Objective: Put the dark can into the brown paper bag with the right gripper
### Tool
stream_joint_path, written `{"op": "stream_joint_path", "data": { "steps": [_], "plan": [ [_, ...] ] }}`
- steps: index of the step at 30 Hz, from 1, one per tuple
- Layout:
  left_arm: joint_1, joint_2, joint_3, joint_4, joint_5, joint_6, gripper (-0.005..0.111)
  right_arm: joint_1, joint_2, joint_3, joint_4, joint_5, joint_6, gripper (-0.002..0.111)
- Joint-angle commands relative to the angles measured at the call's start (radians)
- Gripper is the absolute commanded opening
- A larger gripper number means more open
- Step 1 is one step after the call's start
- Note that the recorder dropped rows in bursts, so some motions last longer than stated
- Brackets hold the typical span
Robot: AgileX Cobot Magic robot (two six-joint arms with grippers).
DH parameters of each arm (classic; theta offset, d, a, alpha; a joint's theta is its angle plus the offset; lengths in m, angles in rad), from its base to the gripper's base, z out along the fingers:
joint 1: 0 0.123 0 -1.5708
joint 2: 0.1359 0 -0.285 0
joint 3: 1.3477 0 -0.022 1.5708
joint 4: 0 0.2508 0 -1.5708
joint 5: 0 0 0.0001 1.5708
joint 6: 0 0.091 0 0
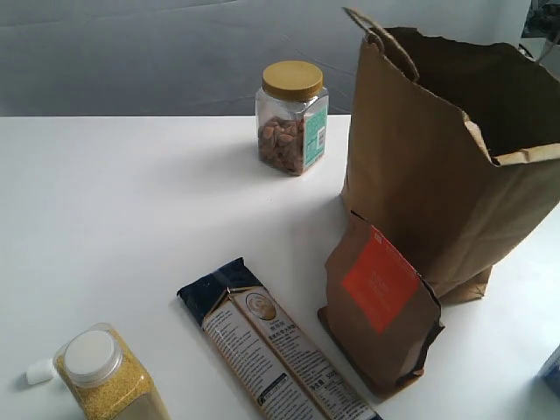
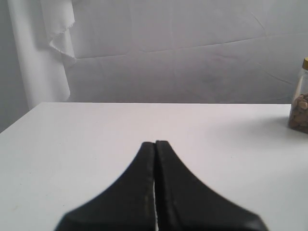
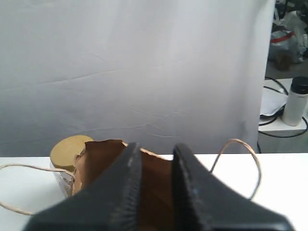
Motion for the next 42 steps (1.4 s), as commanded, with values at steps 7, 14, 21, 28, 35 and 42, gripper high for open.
{"op": "stream_joint_path", "data": {
  "steps": [7, 14, 21, 28, 35, 42],
  "plan": [
    [-0.006, -0.003, 0.004, 0.003, 0.0, -0.004, 0.0, -0.141, -0.42, 0.348, 0.01, 0.032, -0.026, 0.0],
    [-0.006, -0.003, 0.004, 0.003, 0.0, -0.004, 0.0, -0.213, -0.627, 0.533, 0.054, 0.023, -0.062, 0.0],
    [-0.006, -0.003, 0.004, 0.003, 0.0, -0.004, 0.0, -0.265, -0.751, 0.778, 0.201, -0.158, -0.062, 0.0],
    [-0.006, -0.003, 0.004, 0.003, 0.0, -0.004, 0.0, -0.265, -0.813, 1.047, 0.345, -0.388, -0.199, 0.0],
    [-0.006, -0.003, 0.004, 0.003, 0.0, -0.004, 0.0, -0.255, -0.858, 1.128, 0.385, -0.451, -0.373, 0.0],
    [-0.006, -0.003, 0.004, 0.003, 0.0, -0.004, 0.0, -0.18, -0.915, 1.128, 0.387, -0.461, -0.474, 0.0]
  ]
}}
